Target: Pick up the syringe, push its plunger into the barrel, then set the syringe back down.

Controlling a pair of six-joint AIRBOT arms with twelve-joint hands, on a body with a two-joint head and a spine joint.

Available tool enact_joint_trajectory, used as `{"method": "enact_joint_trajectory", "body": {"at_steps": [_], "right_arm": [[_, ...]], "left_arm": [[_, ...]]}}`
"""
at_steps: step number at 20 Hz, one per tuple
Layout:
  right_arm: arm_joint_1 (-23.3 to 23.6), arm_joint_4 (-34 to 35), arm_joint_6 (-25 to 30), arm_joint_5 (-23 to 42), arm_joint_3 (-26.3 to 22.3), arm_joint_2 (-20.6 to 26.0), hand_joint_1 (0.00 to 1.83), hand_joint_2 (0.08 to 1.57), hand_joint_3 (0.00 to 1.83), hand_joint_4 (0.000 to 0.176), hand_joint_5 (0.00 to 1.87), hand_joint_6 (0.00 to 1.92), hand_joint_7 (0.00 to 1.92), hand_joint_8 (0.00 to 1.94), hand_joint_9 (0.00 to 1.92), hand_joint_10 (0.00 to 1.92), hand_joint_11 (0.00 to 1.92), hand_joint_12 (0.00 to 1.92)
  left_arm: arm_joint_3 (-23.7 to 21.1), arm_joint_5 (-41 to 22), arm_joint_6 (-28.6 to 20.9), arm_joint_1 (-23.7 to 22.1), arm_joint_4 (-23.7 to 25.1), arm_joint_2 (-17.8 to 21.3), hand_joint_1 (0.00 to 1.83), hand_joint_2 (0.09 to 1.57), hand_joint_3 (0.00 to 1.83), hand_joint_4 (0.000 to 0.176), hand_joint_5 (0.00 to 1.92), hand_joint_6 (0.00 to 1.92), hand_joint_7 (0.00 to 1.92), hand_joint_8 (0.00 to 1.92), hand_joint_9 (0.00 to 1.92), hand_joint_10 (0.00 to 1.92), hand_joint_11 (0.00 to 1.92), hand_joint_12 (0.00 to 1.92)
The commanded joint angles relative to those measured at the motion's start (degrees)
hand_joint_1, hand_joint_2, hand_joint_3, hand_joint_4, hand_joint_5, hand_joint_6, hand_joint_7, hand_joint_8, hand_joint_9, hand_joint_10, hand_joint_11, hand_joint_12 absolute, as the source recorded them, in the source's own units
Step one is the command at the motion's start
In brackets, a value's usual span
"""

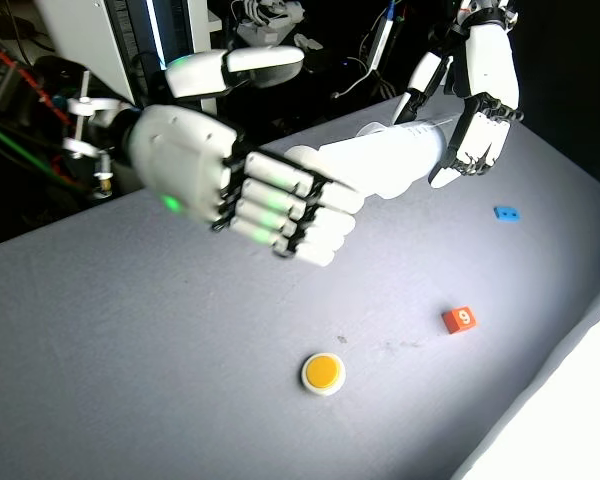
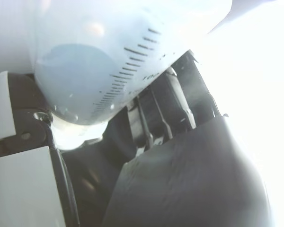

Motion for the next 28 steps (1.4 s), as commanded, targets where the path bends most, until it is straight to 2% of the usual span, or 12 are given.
{"method": "enact_joint_trajectory", "body": {"at_steps": [1,4,6,7,8,10,17,19,20,21,22,28], "right_arm": [[0.9,-3.8,0.2,5.1,0.1,-0.5,0.0,1.09,0.0,0.0,0.0,0.0,0.0,0.0,0.0,0.0,0.0,0.0],[1.4,-3.1,-1.1,4.5,0.7,-3.0,0.0,1.1,0.0,0.0,0.0,0.0,0.0,0.0,0.0,0.0,0.0,0.0],[1.4,-2.7,-1.7,4.1,1.1,-4.6,0.0,1.11,0.0,0.0,0.0,0.0,0.0,0.0,0.0,0.0,0.0,0.0],[1.4,-2.6,-1.9,4.1,1.2,-5.3,0.0,1.11,0.0,0.0,0.0,0.0,0.0,0.0,0.0,0.0,0.0,0.0],[1.4,-2.5,-2.1,4.0,1.2,-5.9,0.0,1.11,0.0,0.0,0.0,0.0,0.0,0.0,0.0,0.0,0.0,0.0],[1.1,-2.5,-2.6,3.9,1.2,-7.5,0.0,1.12,0.0,0.0,0.0,0.0,0.0,0.0,0.0,0.0,0.0,0.0],[1.7,-1.4,-4.9,3.1,1.7,-13.3,0.0,1.12,0.0,0.0,0.0,0.0,0.0,0.0,0.0,0.0,0.0,0.0],[2.1,-1.1,-6.0,2.2,2.1,-15.1,0.0,1.12,0.0,0.0,0.0,0.0,0.0,0.0,0.0,0.0,0.0,0.0],[2.4,-1.1,-6.0,1.7,2.3,-16.2,0.0,1.12,0.0,0.0,0.0,0.0,0.0,0.0,0.0,0.0,0.0,0.0],[2.8,-1.1,-6.4,0.7,2.4,-16.9,0.0,1.12,0.0,0.0,0.0,0.0,0.0,0.0,0.0,0.0,0.0,0.0],[3.1,-1.1,-6.6,0.3,2.5,-17.5,0.0,1.13,0.01,0.0,0.0,0.0,0.0,0.0,0.0,0.0,0.0,0.0],[4.5,-1.1,-8.8,-1.6,2.9,-22.5,0.0,1.12,0.0,0.0,0.0,0.0,0.0,0.0,0.0,0.0,0.0,0.0]], "left_arm": [[-0.5,-6.5,-1.0,-1.3,-1.0,0.1,1.37,1.11,0.0,0.0,0.91,1.13,1.08,0.72,0.88,1.24,0.61,1.41],[-1.4,-6.4,-1.0,-1.4,-1.7,0.2,1.37,1.12,0.0,0.0,0.88,1.22,1.04,0.77,0.85,1.26,0.57,1.42],[-1.8,-6.5,-1.0,-1.6,-1.7,0.1,1.37,1.12,0.0,0.0,0.9,1.18,1.05,0.76,0.85,1.28,0.57,1.45],[-1.9,-6.5,-1.0,-1.7,-1.7,0.1,1.26,1.1,0.0,0.0,0.96,1.12,1.06,0.8,0.88,1.03,0.57,1.43],[-2.0,-6.5,-1.0,-1.7,-1.7,0.0,1.34,1.12,0.0,0.0,0.92,1.16,1.05,0.79,0.86,1.22,0.57,1.43],[-2.1,-6.5,-1.0,-1.7,-1.7,0.0,1.36,1.13,0.0,0.0,0.89,1.23,1.03,0.8,0.84,1.26,0.57,1.42],[-2.2,-6.2,-1.0,-1.9,-1.7,-0.4,1.36,1.12,0.0,0.0,0.89,1.26,1.06,0.74,0.84,1.24,0.57,1.41],[-2.2,-6.1,-1.0,-1.9,-1.7,-0.5,1.36,1.13,0.0,0.0,0.87,1.26,1.03,0.8,0.82,1.29,0.51,1.46],[-2.2,-6.1,-1.0,-1.9,-1.7,-0.5,1.25,1.12,0.0,0.0,0.91,1.23,1.03,0.81,0.85,1.04,0.5,1.47],[-2.2,-6.2,-1.0,-2.0,-1.7,-0.5,1.34,1.13,0.0,0.0,0.9,1.23,1.04,0.79,0.83,1.23,0.52,1.46],[-2.2,-6.2,-1.0,-2.0,-1.7,-0.5,1.36,1.14,0.0,0.0,0.88,1.24,1.01,0.83,0.82,1.3,0.51,1.47],[-2.3,-5.9,-1.0,-2.0,-1.7,-0.2,1.36,1.13,0.0,0.0,0.87,1.25,1.02,0.83,0.81,1.28,0.5,1.46]]}}
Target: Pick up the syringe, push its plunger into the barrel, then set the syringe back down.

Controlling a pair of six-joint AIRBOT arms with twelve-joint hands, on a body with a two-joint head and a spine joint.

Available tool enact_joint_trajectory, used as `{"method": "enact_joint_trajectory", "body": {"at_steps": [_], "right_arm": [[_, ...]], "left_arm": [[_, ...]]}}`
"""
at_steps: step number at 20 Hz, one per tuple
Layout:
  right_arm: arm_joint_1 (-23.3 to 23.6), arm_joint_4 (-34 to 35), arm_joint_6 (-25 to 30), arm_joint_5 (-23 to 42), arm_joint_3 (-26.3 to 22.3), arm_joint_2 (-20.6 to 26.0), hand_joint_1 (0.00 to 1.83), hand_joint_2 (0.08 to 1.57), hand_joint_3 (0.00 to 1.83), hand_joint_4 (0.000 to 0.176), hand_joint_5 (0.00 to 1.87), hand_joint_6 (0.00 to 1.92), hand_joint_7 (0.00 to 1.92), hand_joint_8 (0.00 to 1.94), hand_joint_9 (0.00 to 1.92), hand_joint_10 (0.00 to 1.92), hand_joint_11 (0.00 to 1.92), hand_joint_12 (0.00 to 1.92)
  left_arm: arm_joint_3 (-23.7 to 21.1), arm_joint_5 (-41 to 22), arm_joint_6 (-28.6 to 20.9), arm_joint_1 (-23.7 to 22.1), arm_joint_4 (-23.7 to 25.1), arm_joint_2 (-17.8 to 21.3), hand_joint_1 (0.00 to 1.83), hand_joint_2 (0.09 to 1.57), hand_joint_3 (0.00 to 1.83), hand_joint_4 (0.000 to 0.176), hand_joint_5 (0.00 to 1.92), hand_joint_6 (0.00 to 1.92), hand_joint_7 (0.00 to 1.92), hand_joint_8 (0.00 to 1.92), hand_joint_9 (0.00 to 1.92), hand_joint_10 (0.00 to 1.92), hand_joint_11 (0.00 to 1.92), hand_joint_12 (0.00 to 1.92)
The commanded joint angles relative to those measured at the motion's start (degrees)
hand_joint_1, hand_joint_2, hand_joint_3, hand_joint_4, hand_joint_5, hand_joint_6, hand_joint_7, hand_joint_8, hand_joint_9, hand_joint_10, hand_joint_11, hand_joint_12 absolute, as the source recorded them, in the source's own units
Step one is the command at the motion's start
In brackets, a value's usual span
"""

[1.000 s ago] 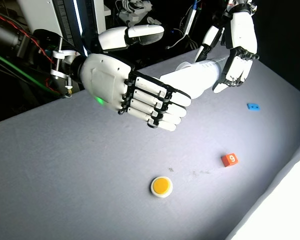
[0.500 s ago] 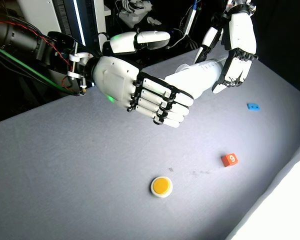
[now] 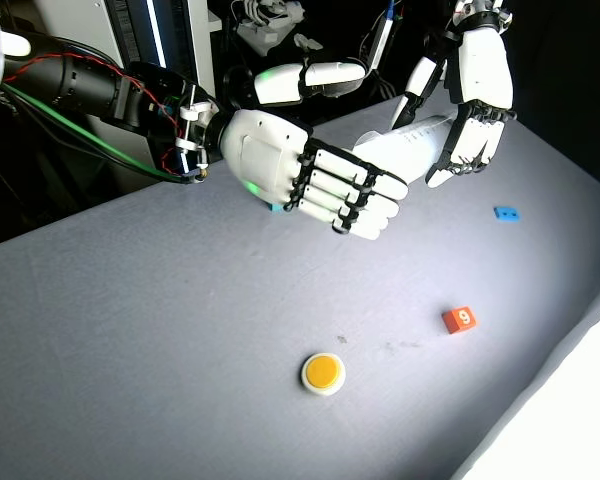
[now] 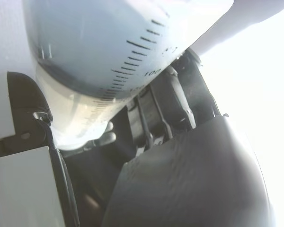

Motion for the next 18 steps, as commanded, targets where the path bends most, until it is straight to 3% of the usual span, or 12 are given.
{"method": "enact_joint_trajectory", "body": {"at_steps": [1,3,4,11,13,16,18], "right_arm": [[1.0,-10.3,0.2,-3.3,-0.8,-1.6,0.0,1.12,0.0,0.0,0.0,0.0,0.0,0.0,0.0,0.0,0.0,0.0],[1.1,-9.7,0.1,-3.2,-0.8,-3.2,0.0,1.12,0.0,0.0,0.0,0.0,0.0,0.0,0.0,0.0,0.0,0.0],[1.1,-9.7,0.0,-3.2,-0.8,-3.7,0.0,1.13,0.0,0.0,0.0,0.0,0.0,0.0,0.0,0.0,0.0,0.0],[2.2,-9.7,0.2,-4.6,0.2,-6.7,0.0,1.13,0.0,0.0,0.0,0.0,0.0,0.0,0.0,0.0,0.0,0.0],[2.7,-9.7,0.2,-4.6,0.2,-7.1,0.0,1.14,0.01,0.0,0.0,0.0,0.0,0.0,0.0,0.0,0.0,0.0],[2.6,-9.7,0.1,-4.3,0.1,-6.6,0.0,1.13,0.0,0.0,0.0,0.0,0.0,0.0,0.0,0.0,0.0,0.0],[2.3,-9.7,0.2,-2.2,-0.5,-3.6,0.0,1.13,0.0,0.0,0.0,0.0,0.0,0.0,0.0,0.0,0.0,0.0]], "left_arm": [[-0.7,-11.1,-2.6,-1.5,-2.0,-0.6,1.36,1.13,0.0,0.0,0.89,1.2,1.04,0.83,0.82,1.29,0.5,1.47],[-0.6,-11.1,-2.6,-1.5,-2.0,-0.6,1.37,1.12,0.0,0.0,0.89,1.17,1.06,0.81,0.83,1.29,0.51,1.47],[-0.6,-11.0,-2.6,-1.5,-2.0,-0.6,1.36,1.13,0.0,0.0,0.87,1.26,1.03,0.79,0.82,1.29,0.51,1.44],[-0.4,-11.0,-2.6,-1.5,-2.0,-0.8,1.37,1.11,0.0,0.0,0.91,1.19,1.11,0.67,0.87,1.2,0.53,1.37],[-0.5,-11.0,-2.6,-1.5,-2.0,-0.8,1.37,1.11,0.0,0.0,0.9,1.2,1.09,0.72,0.86,1.22,0.54,1.38],[-0.6,-11.0,-2.6,-1.5,-2.0,-0.8,1.37,1.12,0.0,0.0,0.91,1.18,1.07,0.73,0.86,1.25,0.58,1.4],[-0.6,-11.0,-2.6,-1.5,-2.0,-0.8,1.37,1.11,0.0,0.0,0.91,1.14,1.1,0.69,0.88,1.24,0.58,1.42]]}}
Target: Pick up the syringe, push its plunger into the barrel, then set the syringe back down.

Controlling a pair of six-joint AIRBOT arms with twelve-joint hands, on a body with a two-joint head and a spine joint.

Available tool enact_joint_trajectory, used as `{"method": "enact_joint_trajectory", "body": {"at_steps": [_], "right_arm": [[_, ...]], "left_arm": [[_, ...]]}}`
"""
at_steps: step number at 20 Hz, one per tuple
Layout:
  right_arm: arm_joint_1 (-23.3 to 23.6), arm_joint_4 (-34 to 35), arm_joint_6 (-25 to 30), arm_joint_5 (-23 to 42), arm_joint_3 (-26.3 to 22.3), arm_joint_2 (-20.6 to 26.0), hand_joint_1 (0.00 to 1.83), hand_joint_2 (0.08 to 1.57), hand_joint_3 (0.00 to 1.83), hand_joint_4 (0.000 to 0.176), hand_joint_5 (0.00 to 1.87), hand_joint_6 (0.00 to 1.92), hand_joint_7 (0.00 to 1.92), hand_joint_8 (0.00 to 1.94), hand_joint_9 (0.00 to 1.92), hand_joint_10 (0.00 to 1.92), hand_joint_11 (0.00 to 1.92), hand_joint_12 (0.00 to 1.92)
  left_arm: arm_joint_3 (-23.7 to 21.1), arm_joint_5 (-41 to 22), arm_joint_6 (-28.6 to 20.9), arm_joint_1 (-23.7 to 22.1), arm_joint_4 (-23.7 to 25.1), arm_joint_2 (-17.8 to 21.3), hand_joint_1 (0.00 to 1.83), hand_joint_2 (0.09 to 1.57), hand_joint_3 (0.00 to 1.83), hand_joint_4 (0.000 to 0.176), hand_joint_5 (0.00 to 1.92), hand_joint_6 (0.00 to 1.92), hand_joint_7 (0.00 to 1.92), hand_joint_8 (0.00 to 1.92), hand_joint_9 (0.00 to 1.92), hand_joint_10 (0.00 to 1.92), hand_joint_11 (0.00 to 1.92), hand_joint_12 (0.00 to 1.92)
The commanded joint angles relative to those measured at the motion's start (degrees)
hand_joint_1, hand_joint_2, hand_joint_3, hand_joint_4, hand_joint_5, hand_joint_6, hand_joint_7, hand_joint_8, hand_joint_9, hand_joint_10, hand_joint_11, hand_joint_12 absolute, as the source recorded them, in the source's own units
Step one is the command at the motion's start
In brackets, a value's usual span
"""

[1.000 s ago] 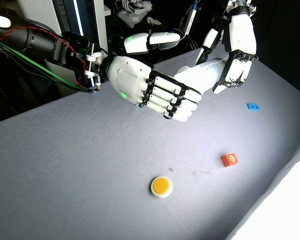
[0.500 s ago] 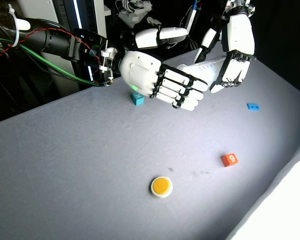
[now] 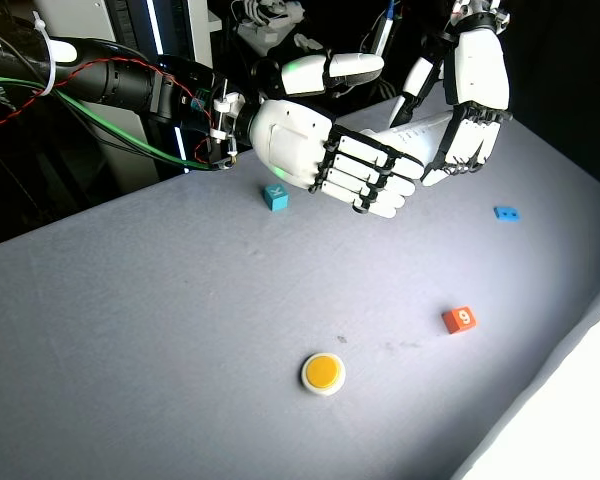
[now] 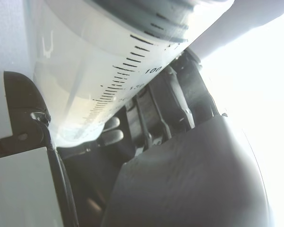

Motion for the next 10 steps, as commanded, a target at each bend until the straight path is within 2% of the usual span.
{"method": "enact_joint_trajectory", "body": {"at_steps": [1,3,7,10], "right_arm": [[0.5,-9.6,1.2,-1.0,-1.4,0.3,0.0,1.13,0.0,0.0,0.0,0.0,0.0,0.0,0.0,0.0,0.0,0.0],[0.7,-9.5,2.1,-0.3,-2.5,4.8,0.0,1.14,0.0,0.0,0.0,0.0,0.0,0.0,0.0,0.0,0.0,0.0],[1.3,-8.3,2.1,0.8,-6.0,13.8,0.0,1.12,0.0,0.0,0.0,0.0,0.0,0.0,0.0,0.0,0.0,0.0],[1.6,-8.3,2.8,1.0,-8.0,20.7,0.0,1.12,0.0,0.0,0.0,0.0,0.0,0.0,0.0,0.0,0.0,0.0]], "left_arm": [[-0.3,-10.8,-2.3,-1.5,-1.5,-0.7,1.37,1.11,0.0,0.0,0.91,1.14,1.1,0.69,0.88,1.24,0.58,1.42],[-0.2,-10.8,-2.3,-1.4,-1.5,-0.7,1.37,1.12,0.0,0.0,0.89,1.21,1.07,0.74,0.86,1.25,0.57,1.42],[-0.1,-10.7,-2.3,-1.3,-1.5,-0.4,1.37,1.1,0.0,0.0,0.93,1.11,1.11,0.67,0.89,1.23,0.6,1.4],[0.0,-10.8,-2.2,-1.1,-1.2,-0.1,1.38,1.1,0.0,0.0,0.92,1.07,1.1,0.72,0.89,1.25,0.58,1.44]]}}
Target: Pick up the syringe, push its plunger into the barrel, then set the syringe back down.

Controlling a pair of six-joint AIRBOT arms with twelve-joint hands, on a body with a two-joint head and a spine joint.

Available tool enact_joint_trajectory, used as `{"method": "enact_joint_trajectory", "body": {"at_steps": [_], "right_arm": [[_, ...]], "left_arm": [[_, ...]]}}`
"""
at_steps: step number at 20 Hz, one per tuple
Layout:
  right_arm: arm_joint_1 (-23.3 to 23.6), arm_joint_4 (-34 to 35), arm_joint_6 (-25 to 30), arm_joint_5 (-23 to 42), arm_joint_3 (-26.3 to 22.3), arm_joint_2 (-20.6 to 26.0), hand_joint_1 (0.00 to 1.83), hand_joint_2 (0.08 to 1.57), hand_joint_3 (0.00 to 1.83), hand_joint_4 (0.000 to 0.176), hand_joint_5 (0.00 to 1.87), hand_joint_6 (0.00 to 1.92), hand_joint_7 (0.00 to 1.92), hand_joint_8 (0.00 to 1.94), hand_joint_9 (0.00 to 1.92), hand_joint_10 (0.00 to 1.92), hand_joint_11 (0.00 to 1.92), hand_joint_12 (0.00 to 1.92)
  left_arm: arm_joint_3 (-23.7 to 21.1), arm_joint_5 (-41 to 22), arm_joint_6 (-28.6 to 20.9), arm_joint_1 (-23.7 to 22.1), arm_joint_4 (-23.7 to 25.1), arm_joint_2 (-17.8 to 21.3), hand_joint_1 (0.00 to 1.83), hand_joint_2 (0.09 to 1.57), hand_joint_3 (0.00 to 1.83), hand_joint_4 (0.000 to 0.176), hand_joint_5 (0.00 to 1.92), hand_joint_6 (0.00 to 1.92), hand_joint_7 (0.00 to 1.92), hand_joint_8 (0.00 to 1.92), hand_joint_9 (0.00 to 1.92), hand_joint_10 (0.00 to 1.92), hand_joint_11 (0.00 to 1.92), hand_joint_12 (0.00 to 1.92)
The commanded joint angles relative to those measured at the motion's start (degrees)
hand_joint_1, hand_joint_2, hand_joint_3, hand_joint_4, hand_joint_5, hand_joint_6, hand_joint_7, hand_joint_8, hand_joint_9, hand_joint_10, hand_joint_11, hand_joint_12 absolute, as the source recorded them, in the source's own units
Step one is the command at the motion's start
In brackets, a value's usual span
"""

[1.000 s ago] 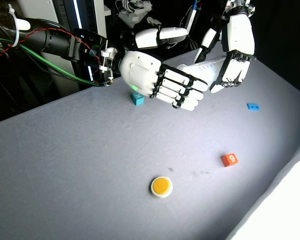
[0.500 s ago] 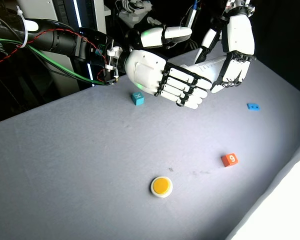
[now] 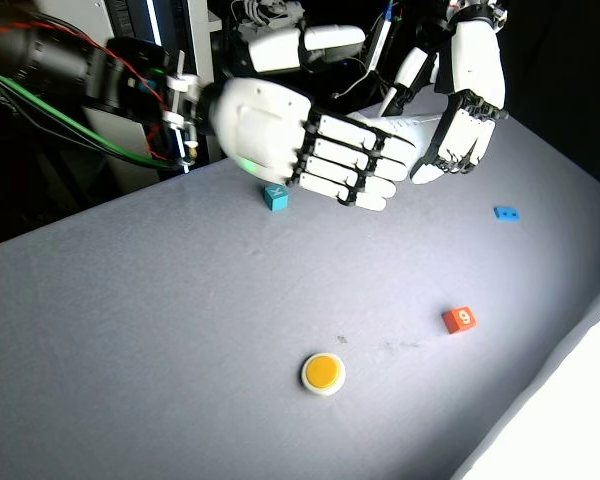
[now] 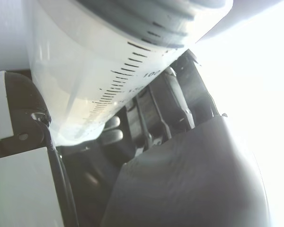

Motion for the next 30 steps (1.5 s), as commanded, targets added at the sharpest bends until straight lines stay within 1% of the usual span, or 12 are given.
{"method": "enact_joint_trajectory", "body": {"at_steps": [1,5,6,8,11,15,20,24,27,28,29,30], "right_arm": [[0.8,-3.3,0.7,5.5,-0.3,1.6,0.0,1.12,0.0,0.0,0.0,0.0,0.0,0.0,0.0,0.0,0.0,0.0],[-0.8,-7.2,1.8,5.0,-0.1,8.2,0.0,1.13,0.0,0.0,0.0,0.0,0.0,0.0,0.0,0.0,0.0,0.0],[-1.5,-9.1,2.1,5.0,0.0,10.0,0.0,1.12,0.0,0.0,0.0,0.0,0.0,0.0,0.0,0.0,0.0,0.0],[-4.6,-13.5,3.3,4.6,0.2,13.9,0.0,1.11,0.0,0.0,0.0,0.0,0.0,0.0,0.0,0.0,0.0,0.0],[-10.0,-19.1,5.9,4.0,1.1,18.3,0.0,1.12,0.0,0.0,0.0,0.0,0.0,0.0,0.0,0.0,0.0,0.0],[-15.8,-23.0,7.5,-1.8,1.4,23.3,0.0,1.12,0.0,0.0,0.0,0.0,0.0,0.0,0.0,0.0,0.0,0.0],[-16.5,-28.0,8.5,-5.1,5.0,21.7,0.0,1.13,0.0,0.0,0.0,0.0,0.0,0.0,0.0,0.0,0.0,0.0],[-16.3,-28.9,8.5,-6.1,5.3,21.1,0.0,1.13,0.0,0.0,0.0,0.0,0.0,0.0,0.0,0.0,0.0,0.0],[-16.3,-28.9,8.2,-6.3,5.3,20.8,0.0,1.13,0.0,0.0,0.0,0.0,0.0,0.0,0.0,0.0,0.0,0.0],[-16.4,-28.9,8.2,-6.3,5.3,20.7,0.0,1.13,0.0,0.0,0.0,0.0,0.0,0.0,0.0,0.0,0.0,0.0],[-16.4,-28.9,8.1,-6.3,5.3,20.7,0.0,1.13,0.0,0.0,0.0,0.0,0.0,0.0,0.0,0.0,0.0,0.0],[-16.4,-28.9,8.1,-6.3,5.3,20.7,0.0,1.13,0.0,0.0,0.0,0.0,0.0,0.0,0.0,0.0,0.0,0.0]], "left_arm": [[0.4,-6.6,-0.5,-0.7,0.9,0.4,1.38,1.1,0.0,0.0,0.92,1.07,1.1,0.73,0.89,1.26,0.58,1.45],[2.1,-9.5,-0.5,0.2,6.0,0.1,1.37,1.11,0.0,0.0,0.9,1.17,1.07,0.71,0.88,1.24,0.57,1.45],[2.4,-9.6,-0.5,0.6,7.1,0.0,1.37,1.11,0.0,0.0,0.9,1.15,1.07,0.74,0.88,1.26,0.58,1.43],[2.9,-8.9,-0.5,1.8,8.5,-0.6,1.37,1.11,0.0,0.0,0.92,1.15,1.08,0.72,0.89,1.22,0.59,1.38],[4.0,-6.4,-0.5,4.7,9.0,-2.5,1.37,1.12,0.0,0.0,0.89,1.15,1.05,0.79,0.85,1.29,0.53,1.48],[5.8,-2.3,-0.5,9.0,9.1,-5.2,1.37,1.12,0.0,0.0,0.9,1.12,1.07,0.79,0.86,1.28,0.53,1.46],[10.7,0.7,-0.5,14.4,9.1,-10.3,1.37,1.12,0.0,0.0,0.91,1.14,1.05,0.76,0.85,1.28,0.56,1.41],[14.7,1.3,-0.5,15.4,8.8,-14.2,1.37,1.11,0.0,0.0,0.93,1.1,1.09,0.73,0.87,1.25,0.57,1.41],[17.6,1.5,-0.5,15.3,7.8,-17.0,1.37,1.12,0.0,0.0,0.89,1.15,1.05,0.82,0.84,1.28,0.54,1.4],[18.6,1.5,-0.5,15.0,7.8,-17.8,1.23,1.15,0.0,0.0,0.88,1.17,0.95,1.02,0.8,0.99,0.49,1.38],[19.3,1.5,-0.5,14.7,7.7,-18.3,1.23,1.15,0.0,0.0,0.88,1.17,0.95,1.02,0.8,0.99,0.49,1.38],[19.9,1.6,-0.5,14.5,7.1,-18.7,1.04,1.16,0.0,0.0,0.53,0.56,0.68,0.51,0.61,0.64,0.25,1.34]]}}
